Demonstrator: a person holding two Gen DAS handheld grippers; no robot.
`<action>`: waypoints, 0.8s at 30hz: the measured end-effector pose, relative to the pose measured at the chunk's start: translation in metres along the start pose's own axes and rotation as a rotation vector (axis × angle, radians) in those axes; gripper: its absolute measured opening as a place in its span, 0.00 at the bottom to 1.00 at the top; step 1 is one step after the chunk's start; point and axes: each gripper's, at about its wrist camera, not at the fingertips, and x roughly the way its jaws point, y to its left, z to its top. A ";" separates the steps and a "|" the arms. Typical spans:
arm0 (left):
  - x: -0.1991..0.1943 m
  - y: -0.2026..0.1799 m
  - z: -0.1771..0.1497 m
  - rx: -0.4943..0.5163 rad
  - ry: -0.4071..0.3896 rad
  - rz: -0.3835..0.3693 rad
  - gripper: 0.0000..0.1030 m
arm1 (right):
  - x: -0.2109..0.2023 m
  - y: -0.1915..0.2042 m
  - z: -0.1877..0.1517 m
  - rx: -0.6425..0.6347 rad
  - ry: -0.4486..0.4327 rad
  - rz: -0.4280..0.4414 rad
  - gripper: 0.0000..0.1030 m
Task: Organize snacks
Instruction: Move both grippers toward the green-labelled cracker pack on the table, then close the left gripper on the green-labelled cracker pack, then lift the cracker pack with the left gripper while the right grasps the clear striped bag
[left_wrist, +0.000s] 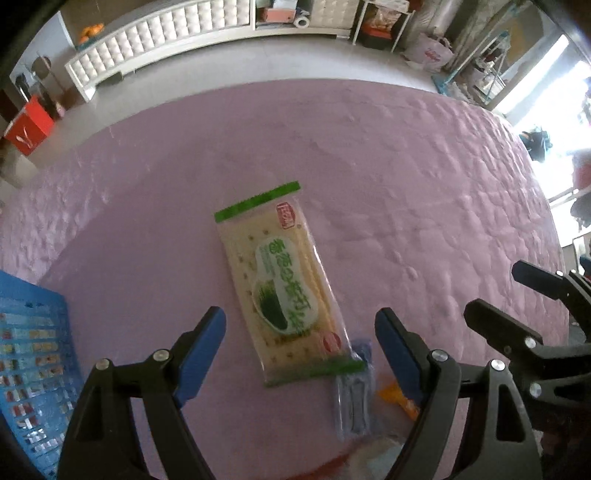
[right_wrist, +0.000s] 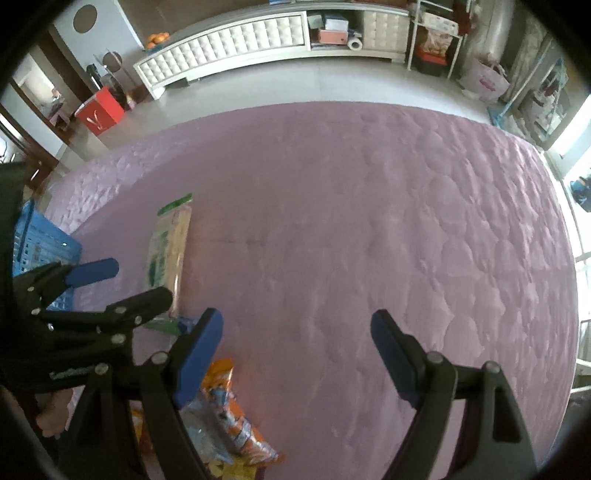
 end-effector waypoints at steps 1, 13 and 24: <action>0.006 0.004 0.002 -0.019 0.012 -0.013 0.79 | 0.003 0.000 0.002 -0.002 0.004 0.000 0.83; 0.037 0.014 0.007 -0.017 0.019 0.026 0.79 | 0.033 0.000 0.007 -0.007 0.057 0.003 0.83; 0.017 0.000 -0.017 0.018 -0.005 0.038 0.52 | 0.025 -0.004 -0.005 0.028 0.086 0.005 0.83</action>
